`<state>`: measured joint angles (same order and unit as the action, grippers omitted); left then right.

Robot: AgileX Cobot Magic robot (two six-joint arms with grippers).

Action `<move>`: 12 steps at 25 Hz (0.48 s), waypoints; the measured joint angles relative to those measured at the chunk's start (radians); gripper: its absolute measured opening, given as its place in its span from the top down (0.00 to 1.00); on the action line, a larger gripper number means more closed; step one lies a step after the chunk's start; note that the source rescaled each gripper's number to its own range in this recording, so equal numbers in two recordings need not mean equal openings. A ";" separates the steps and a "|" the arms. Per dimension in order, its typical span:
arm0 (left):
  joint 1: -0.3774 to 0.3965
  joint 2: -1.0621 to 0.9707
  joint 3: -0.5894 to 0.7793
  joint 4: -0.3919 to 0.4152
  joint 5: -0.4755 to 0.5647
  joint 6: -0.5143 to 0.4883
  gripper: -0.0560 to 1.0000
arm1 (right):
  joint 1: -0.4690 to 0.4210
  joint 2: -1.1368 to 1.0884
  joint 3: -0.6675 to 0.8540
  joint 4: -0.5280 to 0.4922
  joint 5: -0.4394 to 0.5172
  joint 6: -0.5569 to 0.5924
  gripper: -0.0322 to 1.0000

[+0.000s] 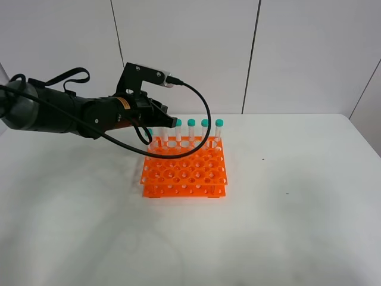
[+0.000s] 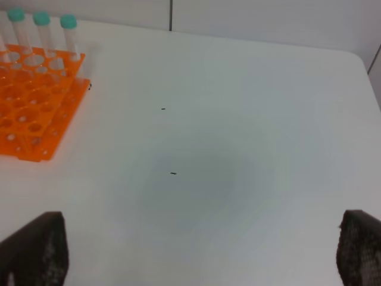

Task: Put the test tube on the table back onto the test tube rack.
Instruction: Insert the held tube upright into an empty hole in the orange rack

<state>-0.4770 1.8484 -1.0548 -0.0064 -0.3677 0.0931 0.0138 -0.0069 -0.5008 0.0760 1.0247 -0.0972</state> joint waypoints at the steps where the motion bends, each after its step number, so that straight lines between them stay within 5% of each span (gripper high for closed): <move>1: -0.001 0.004 0.008 0.000 -0.014 0.000 0.93 | 0.000 0.000 0.000 0.000 0.000 0.000 0.00; 12: -0.001 0.021 0.013 -0.003 -0.055 -0.026 0.93 | 0.000 0.000 0.000 0.000 0.000 0.000 0.00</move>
<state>-0.4782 1.8694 -1.0418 -0.0098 -0.4227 0.0674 0.0138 -0.0069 -0.5008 0.0760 1.0247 -0.0972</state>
